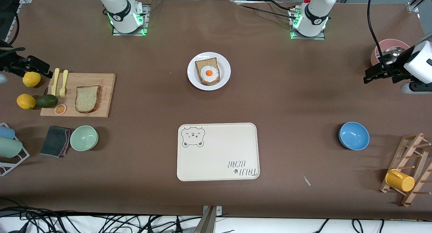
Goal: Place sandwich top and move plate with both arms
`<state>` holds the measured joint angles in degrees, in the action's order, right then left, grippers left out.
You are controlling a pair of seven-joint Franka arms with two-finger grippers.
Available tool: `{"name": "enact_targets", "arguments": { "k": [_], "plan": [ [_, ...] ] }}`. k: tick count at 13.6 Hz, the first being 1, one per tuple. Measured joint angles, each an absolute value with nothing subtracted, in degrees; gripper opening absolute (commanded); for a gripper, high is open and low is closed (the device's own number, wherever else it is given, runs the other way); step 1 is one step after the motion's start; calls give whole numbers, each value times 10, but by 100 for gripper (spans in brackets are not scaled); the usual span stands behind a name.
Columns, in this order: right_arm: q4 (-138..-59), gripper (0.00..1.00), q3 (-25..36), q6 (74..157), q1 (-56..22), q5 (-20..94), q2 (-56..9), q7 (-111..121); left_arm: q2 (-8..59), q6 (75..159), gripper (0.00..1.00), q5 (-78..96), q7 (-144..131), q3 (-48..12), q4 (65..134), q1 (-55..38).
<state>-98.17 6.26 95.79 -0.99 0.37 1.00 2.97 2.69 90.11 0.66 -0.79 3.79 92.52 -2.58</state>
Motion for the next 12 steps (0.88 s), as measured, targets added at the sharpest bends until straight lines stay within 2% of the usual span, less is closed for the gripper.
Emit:
{"name": "enact_targets", "arguments": {
  "k": [12],
  "plan": [
    [-982, 100, 63, 952, -10, 4, 10, 30, 27, 902, 100, 7, -8, 38, 926, -26]
  ]
}}
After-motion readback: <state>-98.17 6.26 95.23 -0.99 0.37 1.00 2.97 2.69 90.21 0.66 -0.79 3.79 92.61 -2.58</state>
